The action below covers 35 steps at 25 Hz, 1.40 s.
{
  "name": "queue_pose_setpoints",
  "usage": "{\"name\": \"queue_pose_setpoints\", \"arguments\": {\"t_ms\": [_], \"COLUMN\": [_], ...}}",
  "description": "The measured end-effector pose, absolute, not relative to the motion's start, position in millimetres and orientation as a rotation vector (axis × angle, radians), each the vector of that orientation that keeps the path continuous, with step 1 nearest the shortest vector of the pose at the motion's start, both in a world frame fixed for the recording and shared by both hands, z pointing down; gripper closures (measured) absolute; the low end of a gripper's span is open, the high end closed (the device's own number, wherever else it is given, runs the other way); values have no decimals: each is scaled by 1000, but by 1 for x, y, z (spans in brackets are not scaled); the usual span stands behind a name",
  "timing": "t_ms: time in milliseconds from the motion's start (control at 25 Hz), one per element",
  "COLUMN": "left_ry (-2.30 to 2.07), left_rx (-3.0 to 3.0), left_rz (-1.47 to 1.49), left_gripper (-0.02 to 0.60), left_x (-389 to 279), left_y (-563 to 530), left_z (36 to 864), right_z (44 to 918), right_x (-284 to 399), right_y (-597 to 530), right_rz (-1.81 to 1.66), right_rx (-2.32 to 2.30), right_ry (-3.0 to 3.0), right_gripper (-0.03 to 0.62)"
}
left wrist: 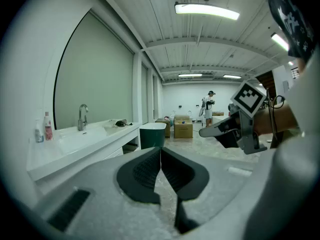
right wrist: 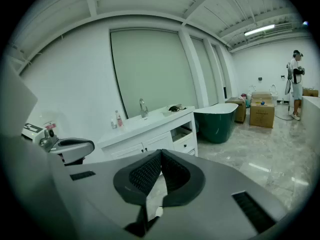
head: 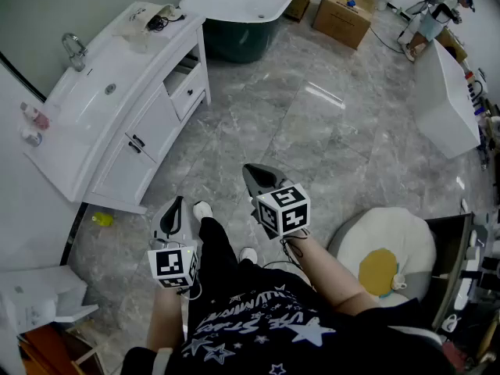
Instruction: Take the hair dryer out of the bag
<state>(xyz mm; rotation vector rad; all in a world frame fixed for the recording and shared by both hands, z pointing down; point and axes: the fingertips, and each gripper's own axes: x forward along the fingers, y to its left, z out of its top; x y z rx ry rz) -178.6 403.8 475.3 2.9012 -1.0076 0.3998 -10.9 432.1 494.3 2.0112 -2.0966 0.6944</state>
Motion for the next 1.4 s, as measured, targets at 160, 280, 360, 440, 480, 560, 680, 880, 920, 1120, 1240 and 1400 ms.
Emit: {"name": "queue_pose_setpoints", "arguments": {"t_ms": [160, 280, 360, 440, 480, 560, 680, 880, 920, 1120, 1240, 1400], "left_ry": [-1024, -1043, -1055, -1065, -1070, -1078, -1089, -1146, -1153, -1117, -1120, -1090], "left_rx": [2890, 2869, 2856, 2843, 2835, 2821, 2813, 2812, 2812, 2774, 2761, 2751], "left_rz": [399, 401, 402, 399, 395, 383, 353, 297, 291, 263, 240, 249], "left_gripper": [558, 558, 558, 558, 558, 560, 558, 557, 553, 346, 299, 281], "left_x": [-192, -202, -208, -213, -215, -219, -223, -227, -227, -216, -205, -189], "left_y": [413, 416, 416, 416, 416, 413, 405, 379, 373, 330, 289, 221], "left_z": [475, 478, 480, 483, 484, 485, 481, 471, 470, 480, 484, 491], "right_z": [493, 493, 494, 494, 494, 494, 490, 479, 478, 475, 478, 487], "right_x": [-23, -33, -38, -43, -46, -49, -51, -47, -48, -45, -32, -12], "right_y": [441, 442, 442, 441, 440, 437, 428, 403, 397, 357, 317, 252], "right_rz": [688, 682, 682, 689, 694, 699, 690, 651, 652, 648, 650, 686], "right_rx": [2001, 1985, 1974, 1958, 1951, 1941, 1942, 1985, 1980, 1939, 1943, 1976], "right_ry": [-2102, -2111, -2121, -2150, -2167, -2187, -2200, -2213, -2225, -2265, -2261, -2208], "right_gripper": [591, 591, 591, 591, 591, 591, 591, 589, 584, 453, 365, 294]}}
